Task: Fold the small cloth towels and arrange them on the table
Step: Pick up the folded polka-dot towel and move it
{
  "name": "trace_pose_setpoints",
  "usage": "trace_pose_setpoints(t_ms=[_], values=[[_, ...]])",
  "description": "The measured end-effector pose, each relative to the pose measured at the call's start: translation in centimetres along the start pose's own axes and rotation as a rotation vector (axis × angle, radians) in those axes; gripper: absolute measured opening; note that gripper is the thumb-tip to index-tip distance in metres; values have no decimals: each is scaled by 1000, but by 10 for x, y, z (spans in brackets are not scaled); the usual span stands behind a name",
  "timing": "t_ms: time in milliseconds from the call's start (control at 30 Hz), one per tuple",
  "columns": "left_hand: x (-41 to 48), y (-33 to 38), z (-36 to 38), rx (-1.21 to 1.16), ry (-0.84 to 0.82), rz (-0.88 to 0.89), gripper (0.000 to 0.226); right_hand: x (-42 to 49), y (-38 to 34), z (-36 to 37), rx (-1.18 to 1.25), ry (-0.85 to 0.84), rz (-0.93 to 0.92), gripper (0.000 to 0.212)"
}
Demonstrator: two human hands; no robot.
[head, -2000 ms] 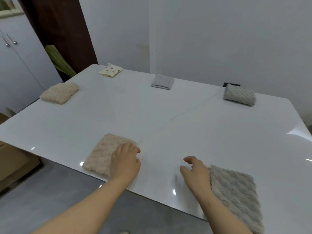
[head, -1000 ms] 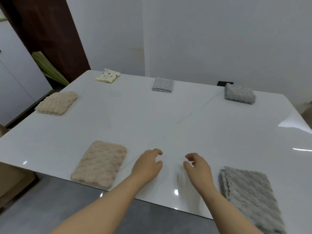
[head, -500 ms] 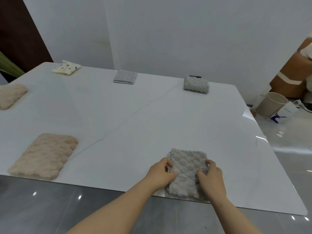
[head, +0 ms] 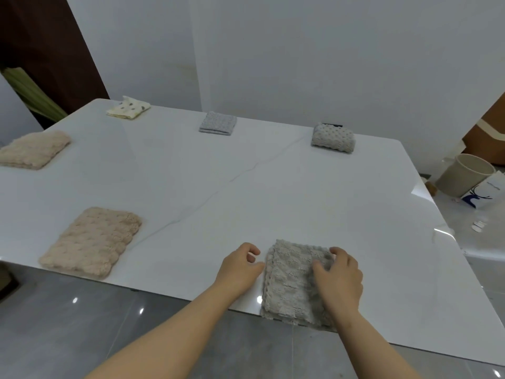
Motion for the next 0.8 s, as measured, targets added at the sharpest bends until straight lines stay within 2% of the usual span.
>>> trace_pose_setpoints(t_ms=[233,367,567,800], values=[[11,-6,-74,-79,100,-11,11,-21,-86,44,119,-269,-200,26],[16,-21,-132,-74,171,-1,9,-42,-137,82,129,-351,-261,11],[21,-79,-246,-68,273,-17,7,-87,-226,166,135,-442,-308,13],[22,-157,-385,-39,262,-56,7,-162,-333,275,152,-512,-295,13]])
Point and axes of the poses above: each hand's wrist, its own x-axis towards the middle knuckle, its own z-axis out of the palm, y = z × x, the point moved 9 cm from there along x, towards the middle knuckle, and after that the axes turned 10 degrees about z, right-handed, at the moved point
